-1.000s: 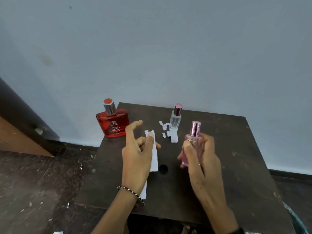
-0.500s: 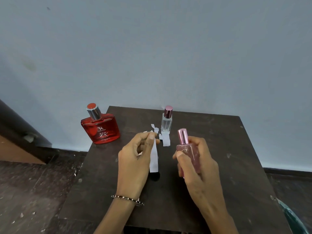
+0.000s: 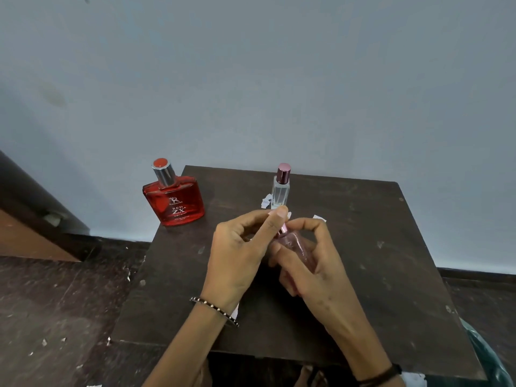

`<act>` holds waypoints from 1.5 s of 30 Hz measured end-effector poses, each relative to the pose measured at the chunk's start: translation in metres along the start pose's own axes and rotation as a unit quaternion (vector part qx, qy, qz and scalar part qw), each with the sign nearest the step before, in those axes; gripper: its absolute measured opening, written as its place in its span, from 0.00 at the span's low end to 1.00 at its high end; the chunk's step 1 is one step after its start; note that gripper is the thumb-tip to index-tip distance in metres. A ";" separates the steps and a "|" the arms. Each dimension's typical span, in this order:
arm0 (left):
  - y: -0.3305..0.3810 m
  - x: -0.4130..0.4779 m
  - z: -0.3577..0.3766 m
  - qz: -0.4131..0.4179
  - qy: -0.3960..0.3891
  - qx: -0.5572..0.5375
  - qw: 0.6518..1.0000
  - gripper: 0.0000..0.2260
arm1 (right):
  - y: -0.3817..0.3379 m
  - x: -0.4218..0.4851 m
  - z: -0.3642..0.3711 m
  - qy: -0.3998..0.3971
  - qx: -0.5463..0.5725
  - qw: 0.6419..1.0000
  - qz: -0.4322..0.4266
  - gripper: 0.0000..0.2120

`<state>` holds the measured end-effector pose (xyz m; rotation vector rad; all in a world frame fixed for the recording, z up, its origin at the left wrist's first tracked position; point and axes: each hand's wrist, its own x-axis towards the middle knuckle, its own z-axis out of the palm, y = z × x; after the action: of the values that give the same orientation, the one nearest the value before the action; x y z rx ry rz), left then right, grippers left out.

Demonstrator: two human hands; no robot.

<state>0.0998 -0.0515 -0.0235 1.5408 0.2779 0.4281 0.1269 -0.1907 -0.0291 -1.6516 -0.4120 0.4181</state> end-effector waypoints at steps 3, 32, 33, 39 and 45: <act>0.000 0.004 -0.005 0.016 0.059 -0.002 0.998 0.11 | 0.004 -0.002 0.002 0.009 -0.054 0.999 -0.006 0.19; 0.003 0.001 -0.013 -0.133 0.057 -0.160 0.976 0.10 | -0.002 0.004 -0.006 -0.063 0.337 0.935 0.088 0.21; 0.004 0.001 -0.014 -0.135 0.059 -0.160 0.976 0.10 | -0.001 0.004 -0.005 -0.058 0.348 0.931 0.098 0.21; 0.005 0.002 -0.014 -0.136 0.065 -0.163 0.975 0.11 | -0.001 0.006 -0.003 -0.033 0.342 0.935 0.092 0.20; 0.004 0.002 -0.012 -0.141 0.064 -0.159 0.975 0.10 | -0.006 0.009 -0.006 -0.026 0.281 0.954 0.101 0.19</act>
<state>0.0959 -0.0397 -0.0197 1.1414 0.4981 0.3295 0.1373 -0.1903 -0.0228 -1.1290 -0.1382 0.6641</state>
